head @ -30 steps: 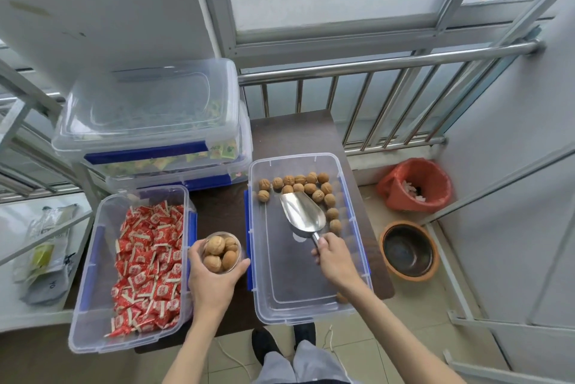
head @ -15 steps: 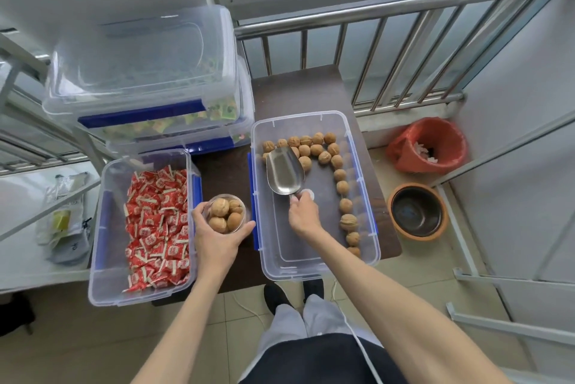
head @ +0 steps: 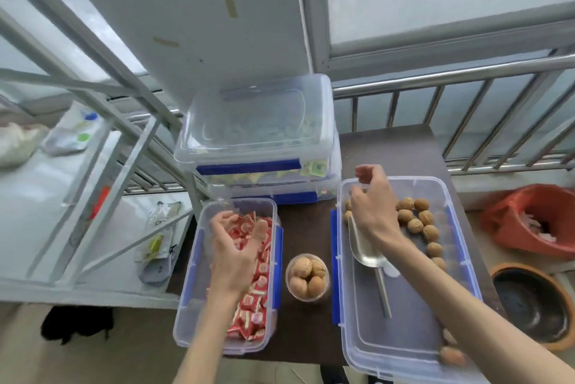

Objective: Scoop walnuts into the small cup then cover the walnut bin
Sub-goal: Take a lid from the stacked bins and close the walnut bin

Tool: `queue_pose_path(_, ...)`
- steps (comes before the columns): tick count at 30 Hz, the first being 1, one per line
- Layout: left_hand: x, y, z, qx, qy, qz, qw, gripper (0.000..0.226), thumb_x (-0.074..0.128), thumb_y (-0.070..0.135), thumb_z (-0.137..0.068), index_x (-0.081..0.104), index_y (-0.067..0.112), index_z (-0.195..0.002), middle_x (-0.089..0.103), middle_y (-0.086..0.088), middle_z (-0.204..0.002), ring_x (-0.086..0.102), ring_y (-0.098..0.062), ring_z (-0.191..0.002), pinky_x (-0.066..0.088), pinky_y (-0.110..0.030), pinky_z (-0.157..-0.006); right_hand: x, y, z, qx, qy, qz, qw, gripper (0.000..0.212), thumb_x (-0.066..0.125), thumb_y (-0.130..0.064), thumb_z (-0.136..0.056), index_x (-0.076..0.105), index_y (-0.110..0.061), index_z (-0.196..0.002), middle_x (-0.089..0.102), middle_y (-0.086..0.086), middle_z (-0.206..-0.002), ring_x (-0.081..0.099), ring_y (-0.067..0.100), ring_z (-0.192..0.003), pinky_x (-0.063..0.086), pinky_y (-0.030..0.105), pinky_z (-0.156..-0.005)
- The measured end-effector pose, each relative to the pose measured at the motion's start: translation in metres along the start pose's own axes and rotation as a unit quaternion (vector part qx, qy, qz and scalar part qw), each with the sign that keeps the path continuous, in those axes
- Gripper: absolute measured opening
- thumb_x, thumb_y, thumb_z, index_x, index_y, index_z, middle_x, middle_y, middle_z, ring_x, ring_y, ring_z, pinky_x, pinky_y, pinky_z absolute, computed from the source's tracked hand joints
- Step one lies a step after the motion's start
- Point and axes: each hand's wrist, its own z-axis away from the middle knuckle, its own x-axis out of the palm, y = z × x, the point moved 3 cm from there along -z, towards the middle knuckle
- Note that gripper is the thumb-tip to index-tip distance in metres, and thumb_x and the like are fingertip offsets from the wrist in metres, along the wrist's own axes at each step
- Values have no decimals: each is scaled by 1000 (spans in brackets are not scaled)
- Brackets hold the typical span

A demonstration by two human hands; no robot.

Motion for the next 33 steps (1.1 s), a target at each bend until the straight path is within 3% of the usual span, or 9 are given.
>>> queue_pose_path(2,-33,20,-41,-4,83,41,996,58,67,52,-87,38,27,-129,49,1,-130,54,-17,-111,40,-19,-77,11,-31,-29,-32,-32,-12,999,38,53,-10,-94,49,-7,-131,57,7,-125,55,20,-114,47,32,-97)
queue_pose_path(5,-69,42,-110,-15,141,41,989,57,67,37,-93,46,13,-140,55,-8,-139,55,-24,-120,42,-24,-86,35,-67,-72,-34,-67,-17,997,46,57,-21,-93,46,-5,-134,54,6,-126,55,24,-117,49,43,-101)
queue_pose_path(9,-85,48,-192,-110,89,51,989,79,66,44,-92,35,5,-154,41,-16,-157,42,-35,-142,34,-44,-114,63,-82,-113,0,-64,63,996,62,64,-32,-88,41,5,-132,46,21,-131,51,36,-118,47,48,-101)
queue_pose_path(12,-80,39,-222,-164,34,65,984,82,70,40,-90,35,0,-153,40,-21,-157,43,-39,-141,34,-47,-116,76,-70,-129,98,-101,69,988,86,75,-29,-77,29,8,-140,39,25,-140,48,38,-125,45,49,-105)
queue_pose_path(18,-77,44,-224,-179,34,38,983,50,74,19,-88,60,-4,-129,60,-14,-110,56,-31,-97,44,-38,-85,70,-61,-131,181,-73,-3,981,69,72,-12,-74,36,-3,-133,48,17,-133,51,36,-120,48,48,-98)
queue_pose_path(23,-83,80,-192,-142,69,54,986,46,66,15,-93,56,-3,-134,58,-20,-127,52,-33,-107,37,-38,-86,49,-76,-118,158,-35,-77,984,60,65,-9,-74,39,-16,-128,53,10,-124,43,37,-123,42,44,-97)
queue_pose_path(27,-80,106,-140,-122,37,157,979,30,67,15,-91,59,0,-115,63,-16,-114,58,-30,-100,42,-41,-92,-13,-83,-104,92,20,-56,994,71,72,-22,-73,43,-17,-137,56,6,-131,48,32,-124,27,41,-103)
queue_pose_path(31,-51,119,-63,-193,-78,370,906,16,47,13,-101,61,6,-100,64,-16,-112,61,-23,-100,45,-40,-94,-90,-81,-94,61,50,-27,997,43,74,-43,-70,63,-22,-106,70,-4,-94,62,22,-97,33,40,-104)
queue_pose_path(33,-33,118,-22,-231,-105,451,855,20,48,14,-99,61,3,-110,68,-17,-114,64,-24,-105,47,-37,-94,-126,-73,-95,36,64,-9,997,55,71,-60,-57,68,-20,-94,73,-7,-85,68,21,-93,39,49,-105)
